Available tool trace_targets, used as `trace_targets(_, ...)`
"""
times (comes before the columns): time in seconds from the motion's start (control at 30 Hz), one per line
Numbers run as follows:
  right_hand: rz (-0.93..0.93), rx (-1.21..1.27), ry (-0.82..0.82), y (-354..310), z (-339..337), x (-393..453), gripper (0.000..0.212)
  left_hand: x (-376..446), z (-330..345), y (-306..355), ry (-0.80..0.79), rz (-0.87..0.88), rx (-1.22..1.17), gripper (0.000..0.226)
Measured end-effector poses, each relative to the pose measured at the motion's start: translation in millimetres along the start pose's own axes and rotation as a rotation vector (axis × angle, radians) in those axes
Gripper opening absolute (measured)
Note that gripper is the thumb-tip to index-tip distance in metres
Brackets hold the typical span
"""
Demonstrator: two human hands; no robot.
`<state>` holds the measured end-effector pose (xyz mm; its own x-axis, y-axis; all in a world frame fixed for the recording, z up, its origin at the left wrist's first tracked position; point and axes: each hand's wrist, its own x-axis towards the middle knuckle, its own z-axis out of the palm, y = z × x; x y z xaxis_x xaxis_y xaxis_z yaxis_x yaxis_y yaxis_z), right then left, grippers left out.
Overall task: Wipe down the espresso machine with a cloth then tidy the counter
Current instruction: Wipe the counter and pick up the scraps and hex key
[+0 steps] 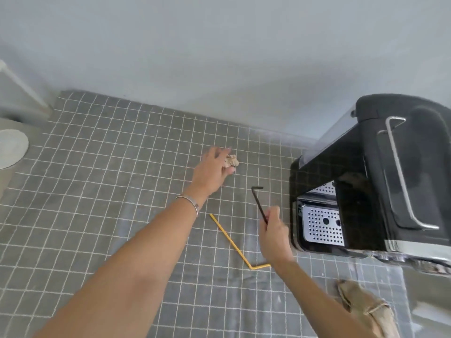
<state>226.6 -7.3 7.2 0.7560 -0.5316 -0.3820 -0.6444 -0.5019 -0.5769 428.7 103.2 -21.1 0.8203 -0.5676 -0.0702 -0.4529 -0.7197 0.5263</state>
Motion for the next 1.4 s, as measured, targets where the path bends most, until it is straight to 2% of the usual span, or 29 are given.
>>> trace_targets(0.07,-0.024,0.033,-0.037,10.0,11.3,-25.9,0.005,9.0,10.2,2.5,-0.066,0.021,0.062,0.053)
trace_targets(0.2,-0.010,-0.040,-0.138,16.3,33.8,-50.6,0.032,6.1,23.0,-0.8,0.008,0.016,0.071,0.024)
trace_targets(0.33,-0.017,-0.246,-0.146,23.1,42.0,-56.5,0.028,-14.1,19.6,-12.0,0.079,-0.034,-0.032,0.018)
trace_targets(0.43,-0.070,-0.253,-0.151,26.7,33.2,-59.8,0.025,-38.5,10.7,-19.4,0.165,-0.171,-0.249,0.021)
trace_targets(0.5,-0.042,-0.182,-0.183,29.7,19.7,-64.7,0.019,-60.7,3.1,-15.2,0.156,-0.335,-0.499,0.023)
trace_targets(0.63,-0.083,-0.072,-0.264,50.1,-20.6,-85.5,0.020,-117.6,-7.4,12.3,0.040,-0.637,-1.011,0.024)
trace_targets(0.8,-0.222,0.079,-0.298,108.2,-100.5,-133.4,0.014,-189.3,9.2,99.1,-0.164,-0.727,-1.388,0.027)
trace_targets(0.9,-0.202,0.168,-0.219,166.3,-151.8,-162.4,0.014,-219.2,36.5,171.2,-0.357,-0.727,-1.410,0.028)
trace_targets(1.0,-0.134,0.233,-0.059,231.0,-201.5,-184.9,0.019,-237.6,74.3,249.7,-0.544,-0.681,-1.384,0.030)
trace_targets(1.17,0.187,0.401,0.253,336.4,-259.4,-202.1,0.011,-240.5,142.7,377.1,-0.828,-0.659,-1.358,0.024)
trace_targets(1.27,0.334,0.468,0.356,389.8,-275.7,-196.2,0.007,-235.1,182.1,442.8,-0.912,-0.668,-1.295,0.017)
trace_targets(1.4,0.441,0.506,0.409,438.0,-278.3,-173.7,0.007,-224.7,241.0,500.5,-0.903,-0.703,-1.075,0.030)
